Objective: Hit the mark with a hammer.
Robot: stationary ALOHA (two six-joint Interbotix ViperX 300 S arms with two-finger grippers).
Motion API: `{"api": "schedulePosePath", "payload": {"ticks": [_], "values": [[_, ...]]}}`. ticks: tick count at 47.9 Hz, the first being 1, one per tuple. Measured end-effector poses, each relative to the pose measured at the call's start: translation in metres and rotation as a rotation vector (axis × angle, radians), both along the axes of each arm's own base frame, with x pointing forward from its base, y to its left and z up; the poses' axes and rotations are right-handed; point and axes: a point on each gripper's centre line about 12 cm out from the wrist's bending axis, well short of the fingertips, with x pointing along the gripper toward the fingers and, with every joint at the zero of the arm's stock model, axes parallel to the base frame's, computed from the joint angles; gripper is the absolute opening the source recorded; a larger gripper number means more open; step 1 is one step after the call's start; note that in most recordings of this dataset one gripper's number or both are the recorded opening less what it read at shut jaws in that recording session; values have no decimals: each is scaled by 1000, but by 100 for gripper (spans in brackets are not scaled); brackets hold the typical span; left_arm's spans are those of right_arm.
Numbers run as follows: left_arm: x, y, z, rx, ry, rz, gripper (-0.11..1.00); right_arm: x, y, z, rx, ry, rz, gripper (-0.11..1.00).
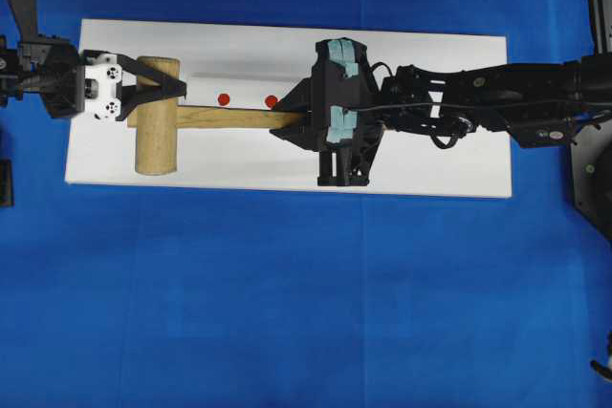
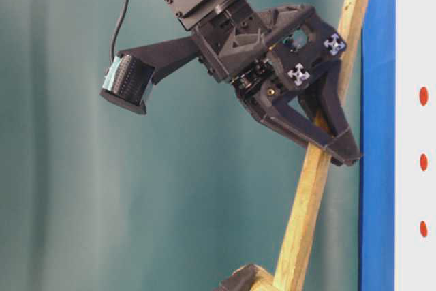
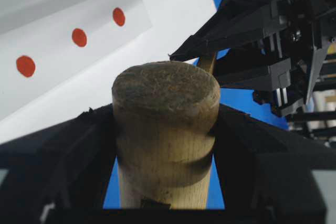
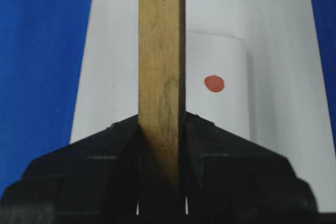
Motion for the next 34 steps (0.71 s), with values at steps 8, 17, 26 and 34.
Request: {"api": "schedulePosePath", "payload": {"ticks": [8, 17, 26, 34], "values": [[0, 0, 1, 14, -5, -4, 50, 0, -1, 0, -1, 0, -1, 7], [0, 0, 2, 20, -9, -6, 69, 0, -1, 0, 1, 0, -4, 7], [0, -3, 6, 27, -22, -18, 87, 0, -1, 1, 3, -2, -3, 7], [-5, -3, 12, 31, -48, -18, 86, -8, 1, 8, 9, -15, -3, 7]]}}
